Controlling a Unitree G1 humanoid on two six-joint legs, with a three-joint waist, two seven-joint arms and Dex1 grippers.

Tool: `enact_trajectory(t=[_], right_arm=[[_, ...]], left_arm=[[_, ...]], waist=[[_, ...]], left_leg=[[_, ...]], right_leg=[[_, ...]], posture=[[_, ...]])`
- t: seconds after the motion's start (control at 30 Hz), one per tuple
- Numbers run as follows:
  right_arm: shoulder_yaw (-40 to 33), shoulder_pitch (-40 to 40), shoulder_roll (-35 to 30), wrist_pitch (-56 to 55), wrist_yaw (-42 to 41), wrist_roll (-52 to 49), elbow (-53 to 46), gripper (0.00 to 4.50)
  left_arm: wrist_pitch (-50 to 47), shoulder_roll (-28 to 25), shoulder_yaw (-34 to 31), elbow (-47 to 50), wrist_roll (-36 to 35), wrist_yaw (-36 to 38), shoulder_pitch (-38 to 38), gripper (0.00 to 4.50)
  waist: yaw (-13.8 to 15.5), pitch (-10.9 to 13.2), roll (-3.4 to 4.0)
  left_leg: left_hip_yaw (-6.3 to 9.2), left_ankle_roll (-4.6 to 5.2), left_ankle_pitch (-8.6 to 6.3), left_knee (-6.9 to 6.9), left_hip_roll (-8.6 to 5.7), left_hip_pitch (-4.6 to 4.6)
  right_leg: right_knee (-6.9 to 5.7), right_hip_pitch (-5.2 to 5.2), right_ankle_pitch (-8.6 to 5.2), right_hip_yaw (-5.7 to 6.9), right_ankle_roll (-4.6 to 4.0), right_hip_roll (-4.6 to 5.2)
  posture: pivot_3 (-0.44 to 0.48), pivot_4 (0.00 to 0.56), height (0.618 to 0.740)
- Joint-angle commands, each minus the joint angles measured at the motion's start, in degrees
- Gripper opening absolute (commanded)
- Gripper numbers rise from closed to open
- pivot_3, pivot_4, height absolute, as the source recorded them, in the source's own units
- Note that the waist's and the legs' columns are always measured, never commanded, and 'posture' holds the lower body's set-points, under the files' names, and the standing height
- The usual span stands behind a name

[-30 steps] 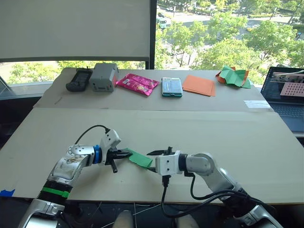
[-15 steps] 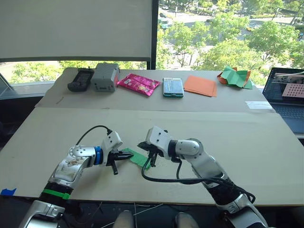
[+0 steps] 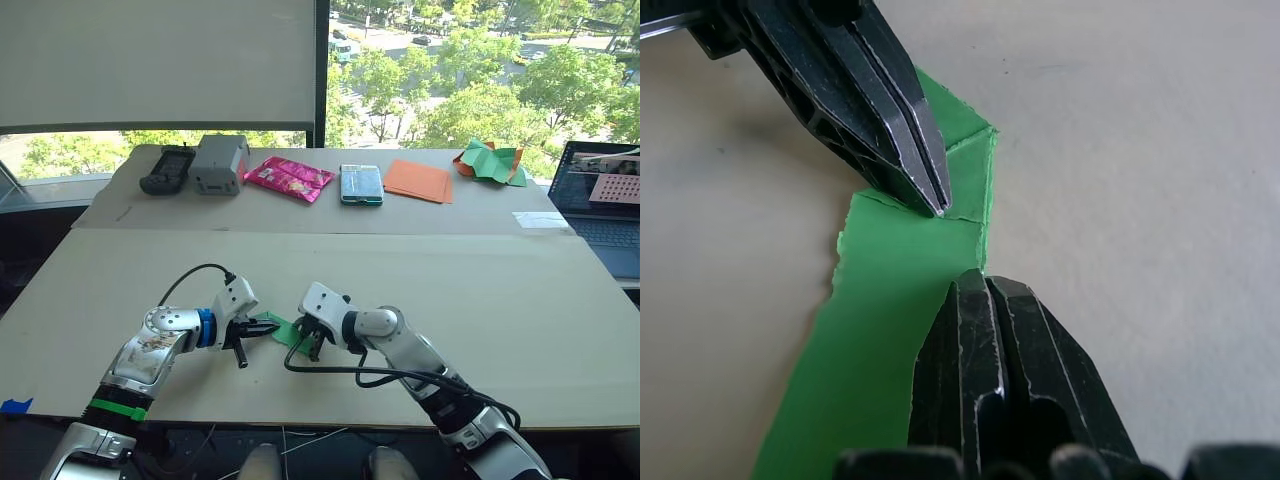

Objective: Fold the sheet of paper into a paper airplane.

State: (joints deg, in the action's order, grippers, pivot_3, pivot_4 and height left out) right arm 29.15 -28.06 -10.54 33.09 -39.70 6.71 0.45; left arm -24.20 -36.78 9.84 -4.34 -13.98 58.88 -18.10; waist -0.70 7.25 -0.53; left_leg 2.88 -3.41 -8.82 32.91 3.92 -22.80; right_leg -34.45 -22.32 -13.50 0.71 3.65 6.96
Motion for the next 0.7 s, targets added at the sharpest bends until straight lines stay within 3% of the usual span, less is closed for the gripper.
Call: enact_trajectory(t=[0.03, 0.7], right_arm=[[1.8, 0.9, -0.4, 1.9, -0.6, 0.4, 1.0, 0.03], [5.9, 7.3, -9.8, 5.3, -2.4, 2.9, -3.7, 0.03]], left_arm=[[-0.8, -0.4, 0.7, 0.0, 1.3, -0.1, 0.6, 0.00], [0.4, -0.4, 1.4, -2.0, 2.5, 0.2, -0.5, 0.00]], waist=[[0.0, 0.0, 0.04], [0.6, -0.6, 0.22]], left_leg=[[0.01, 0.00, 0.00, 0.00, 0.00, 0.01], [-0.01, -0.03, -0.02, 0.01, -0.02, 0.01]], right_leg=[[-0.01, 0.00, 0.00, 0.00, 0.00, 0.00], [0.03, 0.03, -0.10, 0.01, -0.11, 0.04]], posture=[[0.000, 0.150, 0.706], [0.000, 0.150, 0.706]])
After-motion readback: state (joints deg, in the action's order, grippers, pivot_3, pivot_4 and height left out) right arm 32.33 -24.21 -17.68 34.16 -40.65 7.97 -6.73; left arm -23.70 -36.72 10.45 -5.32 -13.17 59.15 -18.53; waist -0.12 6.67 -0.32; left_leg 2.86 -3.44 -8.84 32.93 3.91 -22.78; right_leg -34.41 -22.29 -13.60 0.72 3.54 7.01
